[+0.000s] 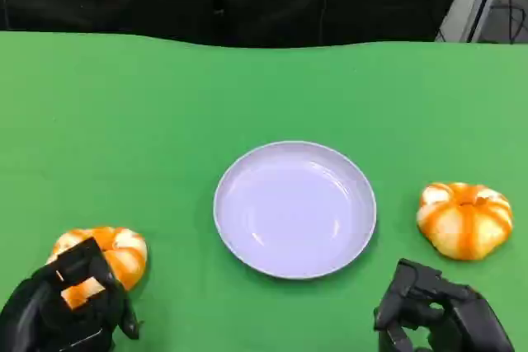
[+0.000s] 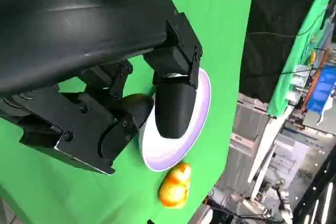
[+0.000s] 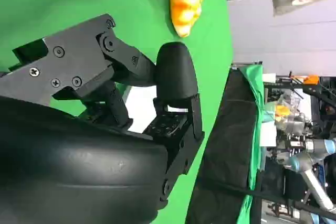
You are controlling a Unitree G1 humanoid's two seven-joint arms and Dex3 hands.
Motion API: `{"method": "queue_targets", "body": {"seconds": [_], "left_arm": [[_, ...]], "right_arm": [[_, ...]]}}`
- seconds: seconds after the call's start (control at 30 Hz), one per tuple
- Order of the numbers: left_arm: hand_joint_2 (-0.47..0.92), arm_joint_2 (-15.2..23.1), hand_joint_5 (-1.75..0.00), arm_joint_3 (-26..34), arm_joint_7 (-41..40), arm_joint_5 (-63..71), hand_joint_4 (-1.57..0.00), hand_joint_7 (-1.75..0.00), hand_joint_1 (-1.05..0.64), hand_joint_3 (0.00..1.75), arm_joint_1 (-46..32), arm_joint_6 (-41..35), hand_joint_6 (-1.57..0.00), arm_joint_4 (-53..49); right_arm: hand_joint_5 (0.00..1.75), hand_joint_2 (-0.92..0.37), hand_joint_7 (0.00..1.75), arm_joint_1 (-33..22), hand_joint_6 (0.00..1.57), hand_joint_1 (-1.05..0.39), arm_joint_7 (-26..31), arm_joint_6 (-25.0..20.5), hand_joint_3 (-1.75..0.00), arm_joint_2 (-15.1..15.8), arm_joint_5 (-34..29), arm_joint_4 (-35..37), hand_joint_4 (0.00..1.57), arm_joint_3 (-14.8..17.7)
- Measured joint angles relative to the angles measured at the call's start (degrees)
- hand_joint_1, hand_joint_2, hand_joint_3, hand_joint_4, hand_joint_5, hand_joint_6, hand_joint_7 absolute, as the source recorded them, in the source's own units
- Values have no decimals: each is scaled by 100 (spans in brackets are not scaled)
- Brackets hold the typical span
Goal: Grasp the bread from the table and place it into the plate.
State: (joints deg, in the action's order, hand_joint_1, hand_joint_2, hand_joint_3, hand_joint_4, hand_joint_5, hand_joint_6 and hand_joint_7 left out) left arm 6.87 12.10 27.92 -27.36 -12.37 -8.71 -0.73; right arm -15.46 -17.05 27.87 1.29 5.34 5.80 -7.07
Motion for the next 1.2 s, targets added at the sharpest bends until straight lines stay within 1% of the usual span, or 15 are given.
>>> {"method": "queue_targets", "body": {"seconds": [0.77, 0.87, 0.9, 0.93, 0.97, 1.03, 1.07, 1.1, 1.13, 1.17, 1.2], "left_arm": [[54, 0, -175, 0, 0, 2, -86, -175, -5, 126, 0, 0, -70, 0], [53, -4, -175, -3, 0, 47, -87, -174, -3, 126, -2, 62, -71, 0], [50, -12, -156, -7, -1, 69, -85, -150, 0, 120, -2, 131, -77, 0], [57, -29, -133, -46, -140, 345, -85, -117, 2, 104, -5, 444, -86, -52], [64, -75, -118, -97, -388, 757, -85, -96, 2, 90, -7, 907, -92, -134], [83, -150, -80, -141, -940, 1549, -92, -51, 2, 48, -6, 1830, -106, -353], [87, -165, -73, -158, -1223, 1938, -94, -41, 2, 39, -5, 2285, -110, -484], [89, -169, -69, -173, -1518, 2323, -96, -35, 2, 34, -4, 2735, -113, -622], [91, -169, -50, -183, -1791, 2689, -99, -24, 0, 29, 0, 3159, -114, -763], [91, -166, -38, -189, -2133, 3121, -103, -17, -1, 28, 12, 3645, -116, -948], [92, -155, -32, -195, -2494, 3573, -105, -13, -2, 27, 30, 4085, -117, -1122]], "right_arm": [[175, -67, 152, -1, 72, -13, 3, 1, -102, 0, -3, 0, 77, 0], [175, -67, 152, 1, 71, -13, 3, 17, -102, 0, -3, 7, 77, 1], [175, -67, 152, 1, 72, -13, 2, 33, -102, 0, -3, 17, 77, 2], [175, -67, 152, 2, 72, -13, 2, 36, -102, -2, -3, 20, 77, -1], [175, -67, 152, 4, 71, -13, 2, 36, -102, -7, -3, 20, 77, -6], [175, -67, 152, 7, 72, -14, 2, 35, -102, -18, -3, 20, 76, -19], [175, -67, 152, 11, 72, -14, 2, 35, -102, -23, -4, 20, 76, -24], [175, -67, 152, 17, 72, -14, 3, 34, -102, -25, -5, 20, 76, -27], [175, -67, 152, 25, 72, -13, 3, 34, -102, -26, -6, 20, 76, -27], [175, -67, 152, 36, 72, -13, 4, 34, -102, -26, -6, 20, 76, -27], [175, -67, 152, 49, 72, -13, 4, 34, -102, -25, -6, 21, 76, -26]]}}
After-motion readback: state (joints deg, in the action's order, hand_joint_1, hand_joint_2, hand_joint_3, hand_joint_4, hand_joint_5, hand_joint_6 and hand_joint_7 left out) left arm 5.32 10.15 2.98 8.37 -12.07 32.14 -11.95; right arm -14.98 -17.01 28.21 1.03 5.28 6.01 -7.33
